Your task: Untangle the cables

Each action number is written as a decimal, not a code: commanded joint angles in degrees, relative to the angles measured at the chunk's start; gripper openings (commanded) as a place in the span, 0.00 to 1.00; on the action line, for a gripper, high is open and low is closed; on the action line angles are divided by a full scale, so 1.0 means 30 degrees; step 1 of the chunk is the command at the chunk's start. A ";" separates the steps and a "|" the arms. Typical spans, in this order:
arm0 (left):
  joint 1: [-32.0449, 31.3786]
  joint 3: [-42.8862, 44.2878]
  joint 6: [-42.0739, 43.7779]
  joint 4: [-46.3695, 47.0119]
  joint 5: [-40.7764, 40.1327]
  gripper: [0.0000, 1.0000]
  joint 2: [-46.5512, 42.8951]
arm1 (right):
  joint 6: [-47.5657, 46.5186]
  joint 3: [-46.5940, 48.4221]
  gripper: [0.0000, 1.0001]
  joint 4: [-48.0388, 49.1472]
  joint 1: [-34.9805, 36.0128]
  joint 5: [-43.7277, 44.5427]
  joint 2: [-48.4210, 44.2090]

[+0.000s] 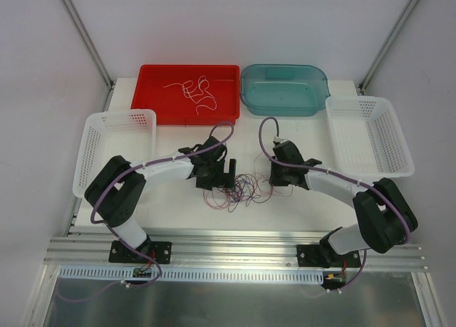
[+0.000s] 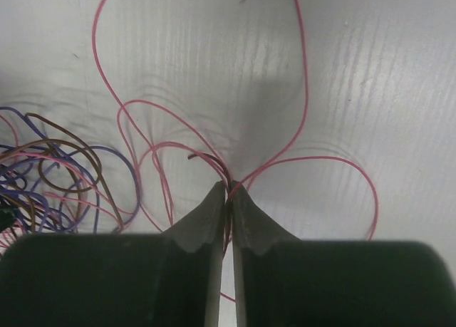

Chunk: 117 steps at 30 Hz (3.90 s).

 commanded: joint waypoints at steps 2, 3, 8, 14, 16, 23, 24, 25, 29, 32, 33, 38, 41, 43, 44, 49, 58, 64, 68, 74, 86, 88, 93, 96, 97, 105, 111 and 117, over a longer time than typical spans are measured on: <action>-0.0122 -0.0830 -0.0249 -0.0362 -0.1096 0.94 0.0251 | -0.0602 0.0727 0.05 -0.0706 0.0070 0.1497 -0.0925; -0.0122 -0.0889 -0.0191 -0.0450 -0.1185 0.94 0.0164 | -0.1068 0.0989 0.01 -0.1550 0.0012 0.1793 -0.1218; -0.0151 -0.1269 0.0014 -0.0861 -0.1829 0.95 -0.0275 | -0.2710 0.2716 0.01 -0.4805 -0.0309 0.3638 -0.4872; -0.0063 -0.1533 0.0161 -0.1125 -0.2182 0.95 -0.0160 | -0.4178 0.6460 0.01 -0.8615 -0.1978 0.4226 -0.8129; -0.0063 -0.1505 0.0161 -0.1154 -0.2152 0.96 -0.0100 | -0.5112 0.7431 0.01 -0.9466 -0.2591 0.4286 -0.8748; 0.0024 -0.1621 0.0249 -0.1300 -0.2152 0.96 -0.0099 | -0.5411 1.0601 0.09 -1.0846 -0.3445 0.3324 -0.9570; 0.0054 -0.1651 0.0249 -0.1329 -0.2181 0.96 -0.0158 | -0.5234 1.0253 0.09 -1.0701 -0.3503 0.3058 -0.9629; 0.0170 -0.1767 0.0278 -0.1388 -0.2182 0.96 -0.0246 | -0.5059 0.9814 0.10 -1.0583 -0.3533 0.2765 -0.9658; 0.0900 -0.2470 0.0366 -0.1651 -0.2182 0.96 -0.1355 | -0.3129 0.6828 0.11 -0.9037 -0.3504 0.1158 -0.9922; 0.1662 -0.3231 0.0483 -0.1768 -0.2182 0.96 -0.2296 | -0.2101 0.3841 0.16 -0.7862 -0.3533 -0.0048 -0.9923; 0.1897 -0.3610 0.0483 -0.1827 -0.2182 0.96 -0.2530 | -0.1663 0.3282 0.19 -0.7713 -0.3533 -0.0079 -0.9835; 0.2339 -0.4316 0.0571 -0.2091 -0.2182 0.96 -0.4023 | -0.1540 0.1344 0.22 -0.7740 -0.3533 0.0799 -0.9687; 0.2310 -0.4346 0.0513 -0.2238 -0.1890 0.96 -0.4581 | -0.1833 0.1400 0.33 -0.7654 -0.3533 0.1005 -0.9397; 0.2310 -0.4230 0.0484 -0.2267 -0.1481 0.96 -0.5048 | -0.1951 0.1489 0.43 -0.7419 -0.3533 0.0510 -0.9016; 0.2339 -0.4200 0.0512 -0.2296 -0.1275 0.96 -0.5226 | -0.2009 0.1547 0.53 -0.7041 -0.3533 0.0217 -0.8869; 0.2339 -0.3732 0.0659 -0.2355 -0.1009 0.97 -0.6310 | -0.3703 0.2132 0.68 -0.5750 -0.3182 -0.2326 -0.6704; 0.2310 -0.3438 0.0776 -0.2443 -0.1068 0.97 -0.5317 | -0.7487 0.4651 0.70 -0.5573 -0.0750 -0.1516 -0.0670; 0.2310 -0.3438 0.0805 -0.2443 -0.1507 0.98 -0.4702 | -0.8482 0.5297 0.66 -0.5221 -0.0252 -0.1162 0.2730; 0.2310 -0.3555 0.0864 -0.2414 -0.1800 0.98 -0.4291 | -0.8660 0.5415 0.61 -0.4900 -0.0076 -0.1251 0.4138; 0.2310 -0.3877 0.0776 -0.2267 -0.1859 0.98 -0.3997 | -0.8602 0.5649 0.17 -0.4897 -0.0164 -0.0408 0.4815; 0.2339 -0.4522 0.0835 -0.1887 -0.1948 0.98 -0.3470 | -1.0094 1.1668 0.01 -1.0691 -0.2006 0.3933 -0.1685; 0.2310 -0.4551 0.0835 -0.1828 -0.1831 0.98 -0.3324 | -1.0387 1.3374 0.01 -1.1806 -0.2418 0.4255 -0.2741; 0.2310 -0.4347 0.0893 -0.1769 -0.1567 0.98 -0.3352 | -1.0945 1.7943 0.01 -1.2574 -0.3444 0.4287 -0.3943; 0.2310 -0.4171 0.0923 -0.1798 -0.1333 0.98 -0.3615 | -1.1004 1.9471 0.01 -1.2429 -0.3767 0.3467 -0.4150; 0.2310 -0.4113 0.0952 -0.1769 -0.1274 0.98 -0.3819 | -1.1033 1.9738 0.01 -1.2196 -0.3825 0.3234 -0.4209; 0.2339 -0.3819 0.1274 -0.1740 -0.1157 0.98 -0.3412 | -1.0945 2.1907 0.01 -1.1227 -0.5055 0.3378 -0.4620; 0.2339 -0.3790 0.1333 -0.1623 -0.1185 0.98 -0.3119 | -1.1033 2.4248 0.01 -1.0466 -0.6490 0.3408 -0.4445; 0.2339 -0.3877 0.1216 -0.1535 -0.1391 0.98 -0.2358 | -1.1414 2.6595 0.01 -0.8418 -0.8101 0.4489 -0.3800</action>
